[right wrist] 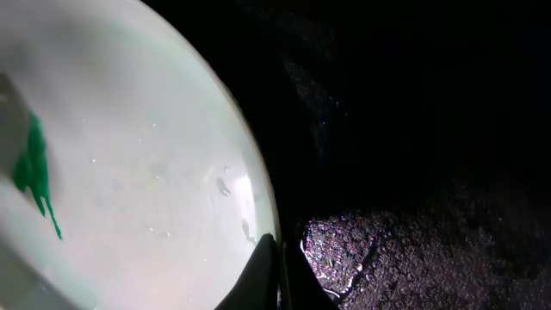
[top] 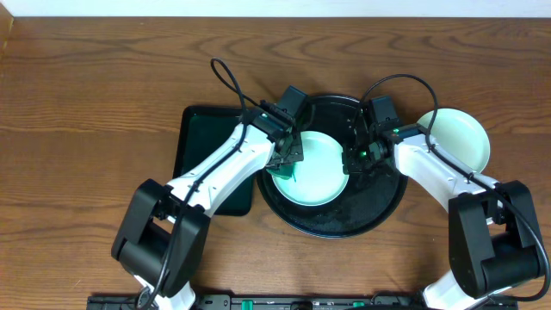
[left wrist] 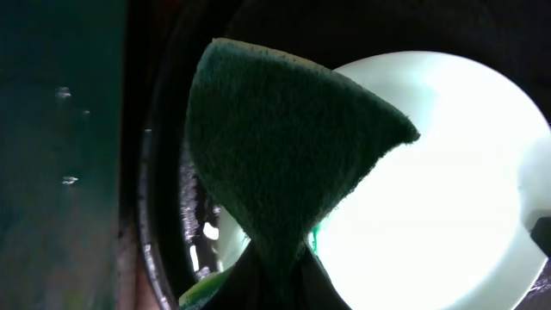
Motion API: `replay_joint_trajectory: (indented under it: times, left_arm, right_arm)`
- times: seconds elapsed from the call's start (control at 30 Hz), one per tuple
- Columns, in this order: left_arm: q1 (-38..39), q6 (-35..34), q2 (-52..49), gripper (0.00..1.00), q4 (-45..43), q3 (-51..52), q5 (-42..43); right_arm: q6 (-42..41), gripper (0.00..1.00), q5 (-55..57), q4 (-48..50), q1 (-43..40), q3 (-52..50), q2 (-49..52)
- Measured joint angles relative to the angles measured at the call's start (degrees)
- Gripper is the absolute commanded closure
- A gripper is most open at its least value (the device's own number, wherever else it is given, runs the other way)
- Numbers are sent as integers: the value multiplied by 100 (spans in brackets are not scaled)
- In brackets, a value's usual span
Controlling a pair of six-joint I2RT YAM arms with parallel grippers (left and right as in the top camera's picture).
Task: Clean dirty plates on tray and stack at the side
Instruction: 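Carry the sponge right over the plate held by the right gripper, then press the sponge onto the plate center and start scrubbing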
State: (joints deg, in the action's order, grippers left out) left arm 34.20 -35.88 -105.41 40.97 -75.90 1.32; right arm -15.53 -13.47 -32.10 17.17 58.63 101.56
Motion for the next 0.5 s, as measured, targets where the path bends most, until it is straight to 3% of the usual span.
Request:
replay_joint_trajectory:
  times: [0.5]
  left_arm:
    - [188, -186, -409, 93, -254, 0, 0]
  right_arm:
    - [0, 99, 0, 0, 0, 0, -2]
